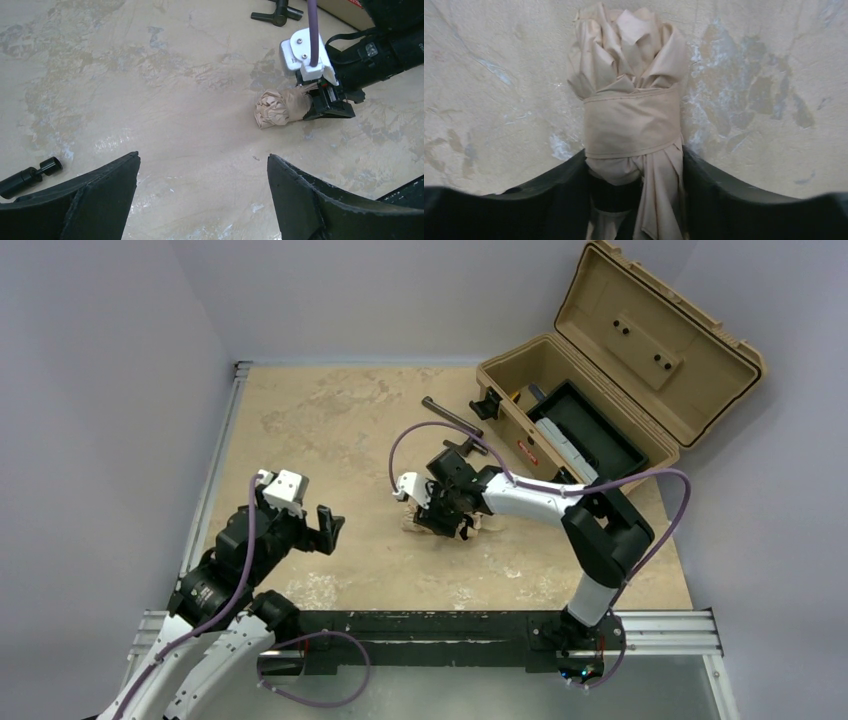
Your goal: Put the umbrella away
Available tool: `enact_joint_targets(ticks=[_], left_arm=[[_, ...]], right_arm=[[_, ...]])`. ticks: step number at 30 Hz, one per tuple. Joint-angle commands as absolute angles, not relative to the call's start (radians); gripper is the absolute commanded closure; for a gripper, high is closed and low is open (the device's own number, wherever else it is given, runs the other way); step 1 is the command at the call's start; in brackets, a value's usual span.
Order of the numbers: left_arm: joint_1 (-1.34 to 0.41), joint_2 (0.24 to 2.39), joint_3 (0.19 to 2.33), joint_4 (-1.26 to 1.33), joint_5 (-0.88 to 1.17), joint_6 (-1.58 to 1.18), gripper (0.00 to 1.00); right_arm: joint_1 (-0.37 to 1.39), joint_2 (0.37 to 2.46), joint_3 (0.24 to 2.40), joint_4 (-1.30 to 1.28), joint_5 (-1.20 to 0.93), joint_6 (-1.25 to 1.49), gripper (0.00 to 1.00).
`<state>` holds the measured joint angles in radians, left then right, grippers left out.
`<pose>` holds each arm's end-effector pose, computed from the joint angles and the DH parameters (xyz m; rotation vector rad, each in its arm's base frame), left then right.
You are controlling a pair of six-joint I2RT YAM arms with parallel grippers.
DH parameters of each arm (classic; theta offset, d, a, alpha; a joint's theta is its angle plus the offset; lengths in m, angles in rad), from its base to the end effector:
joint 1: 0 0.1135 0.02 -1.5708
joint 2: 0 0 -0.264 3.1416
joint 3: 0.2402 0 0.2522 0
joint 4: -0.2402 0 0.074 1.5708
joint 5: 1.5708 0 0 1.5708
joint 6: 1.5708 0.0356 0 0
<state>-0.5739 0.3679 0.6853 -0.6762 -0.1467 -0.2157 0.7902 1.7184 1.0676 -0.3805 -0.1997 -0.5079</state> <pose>0.0783 -0.0445 0.3035 0.2487 1.9289 -0.3860 0.2385 0.2508 0.1805 -1.6367 2.0375 0.3607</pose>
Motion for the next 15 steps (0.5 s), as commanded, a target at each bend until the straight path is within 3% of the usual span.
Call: enact_joint_targets(ticks=[1, 4, 8, 15], left_arm=[[-0.568, 0.351, 0.715, -0.667, -0.170, -0.188, 0.05], [-0.569, 0.340, 0.713, -0.666, -0.172, -0.187, 0.05], [-0.568, 0.332, 0.715, -0.670, -0.180, -0.186, 0.05], [-0.569, 0.320, 0.714, -0.680, -0.199, -0.188, 0.05]], right_arm=[[0.798, 1.738, 1.122, -0.383, -0.182, -0.496, 0.59], [0.794, 1.744, 1.188, -0.379, -0.210, -0.474, 0.76], [0.759, 1.808, 1.342, -0.364, -0.273, -0.389, 0.85], [0.646, 2.038, 1.656, -0.255, -0.258, 0.005, 0.89]])
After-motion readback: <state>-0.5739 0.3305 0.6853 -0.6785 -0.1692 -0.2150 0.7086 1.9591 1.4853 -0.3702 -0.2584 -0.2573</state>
